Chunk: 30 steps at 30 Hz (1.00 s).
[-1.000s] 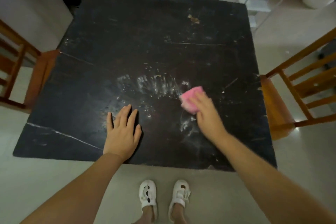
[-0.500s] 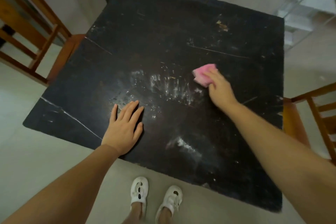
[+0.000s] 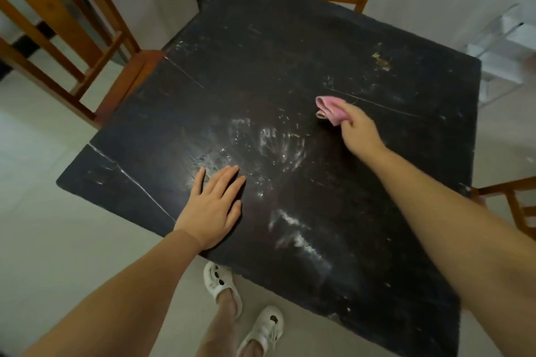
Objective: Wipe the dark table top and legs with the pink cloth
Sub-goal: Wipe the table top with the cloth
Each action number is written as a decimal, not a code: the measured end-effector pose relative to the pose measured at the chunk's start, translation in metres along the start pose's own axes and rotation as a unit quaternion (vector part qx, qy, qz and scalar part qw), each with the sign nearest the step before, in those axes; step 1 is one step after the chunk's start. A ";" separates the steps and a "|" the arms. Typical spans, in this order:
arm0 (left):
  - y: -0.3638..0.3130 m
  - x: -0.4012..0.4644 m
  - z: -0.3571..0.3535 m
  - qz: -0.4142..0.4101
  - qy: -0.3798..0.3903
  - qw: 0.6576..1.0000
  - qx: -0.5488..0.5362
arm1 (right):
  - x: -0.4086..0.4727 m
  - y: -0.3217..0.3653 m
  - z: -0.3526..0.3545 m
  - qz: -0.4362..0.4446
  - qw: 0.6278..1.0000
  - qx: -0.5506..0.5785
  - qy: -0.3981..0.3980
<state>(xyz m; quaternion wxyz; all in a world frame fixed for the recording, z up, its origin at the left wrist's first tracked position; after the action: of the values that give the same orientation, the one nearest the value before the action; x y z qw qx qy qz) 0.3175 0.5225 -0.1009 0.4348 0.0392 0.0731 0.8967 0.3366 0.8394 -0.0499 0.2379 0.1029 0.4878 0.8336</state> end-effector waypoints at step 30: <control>0.074 -0.017 -0.008 0.192 -0.023 0.978 -0.078 | -0.073 0.057 -0.110 0.112 0.964 0.052 0.235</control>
<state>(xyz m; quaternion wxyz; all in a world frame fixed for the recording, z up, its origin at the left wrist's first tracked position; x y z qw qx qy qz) 0.2691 0.4631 -0.0971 0.2576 0.0397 -0.0158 0.9653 0.3387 0.6960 -0.0516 0.0160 -0.0301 0.5582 0.8290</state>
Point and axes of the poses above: each hand's wrist, its own x-axis towards the middle knuckle, its own z-axis out of the back of the hand, y = z × x, the point moved 2 cm from there along x, towards the middle knuckle, and after that the axes turned 15 degrees about x, right-handed, at the moved point
